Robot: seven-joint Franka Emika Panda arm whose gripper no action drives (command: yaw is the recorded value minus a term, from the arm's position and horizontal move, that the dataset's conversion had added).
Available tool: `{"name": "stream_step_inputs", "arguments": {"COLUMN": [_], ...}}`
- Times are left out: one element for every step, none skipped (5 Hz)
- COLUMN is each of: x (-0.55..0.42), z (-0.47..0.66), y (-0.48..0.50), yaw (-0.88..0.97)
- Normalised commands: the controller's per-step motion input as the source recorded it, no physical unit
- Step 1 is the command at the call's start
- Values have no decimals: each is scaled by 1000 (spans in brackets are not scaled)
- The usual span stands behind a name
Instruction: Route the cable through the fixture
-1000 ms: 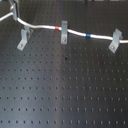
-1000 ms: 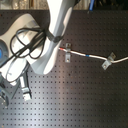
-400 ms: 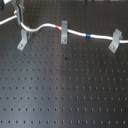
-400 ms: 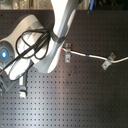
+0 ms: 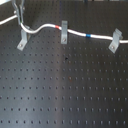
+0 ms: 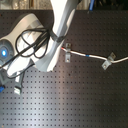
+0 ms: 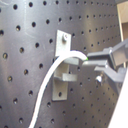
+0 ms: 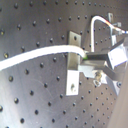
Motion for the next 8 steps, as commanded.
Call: {"name": "stream_step_inputs", "arguments": {"x": [-273,-45,-73,-376,-291,-144,326,233], "z": [22,0,0,54,8,-15,-271,-80], "y": [-28,-91,-470,-301,5,282,-88,-377], "yaw": [669,74,143,360,483,597,129,191]}}
